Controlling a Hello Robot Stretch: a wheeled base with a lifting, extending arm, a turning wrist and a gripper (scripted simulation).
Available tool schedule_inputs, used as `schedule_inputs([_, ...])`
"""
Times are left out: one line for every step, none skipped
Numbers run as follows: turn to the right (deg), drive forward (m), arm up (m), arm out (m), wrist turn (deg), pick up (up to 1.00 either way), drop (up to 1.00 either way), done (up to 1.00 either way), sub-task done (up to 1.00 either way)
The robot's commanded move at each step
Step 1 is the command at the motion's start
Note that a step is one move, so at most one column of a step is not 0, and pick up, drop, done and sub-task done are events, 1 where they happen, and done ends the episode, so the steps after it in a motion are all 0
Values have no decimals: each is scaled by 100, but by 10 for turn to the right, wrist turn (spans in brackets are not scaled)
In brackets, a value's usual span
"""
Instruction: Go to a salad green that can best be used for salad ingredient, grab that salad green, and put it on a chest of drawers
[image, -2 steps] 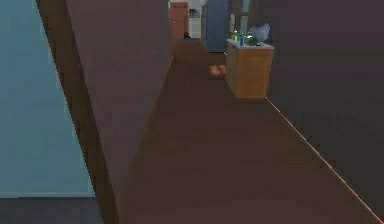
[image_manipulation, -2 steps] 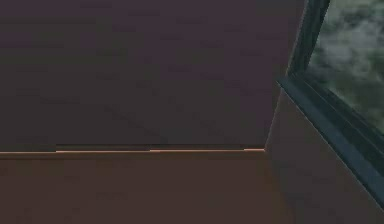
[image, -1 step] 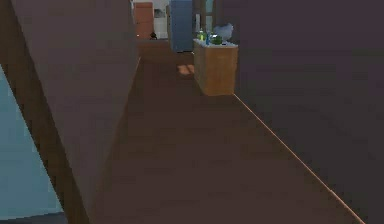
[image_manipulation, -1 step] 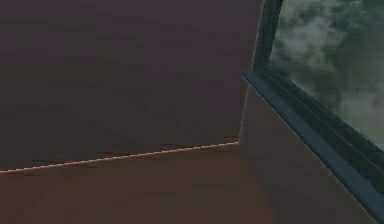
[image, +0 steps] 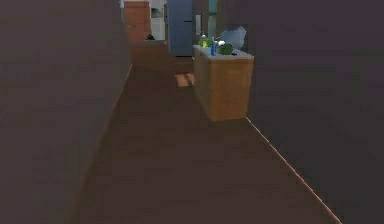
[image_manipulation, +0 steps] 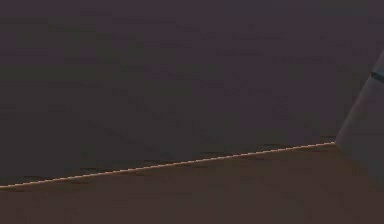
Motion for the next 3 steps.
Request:
schedule_inputs([0, 100, 0, 0, 0, 0, 0, 0, 0])
schedule_inputs([0, 100, 0, 0, 0, 0, 0, 0, 0])
schedule_inputs([0, 15, 0, 0, 0, 0, 0, 0, 0])
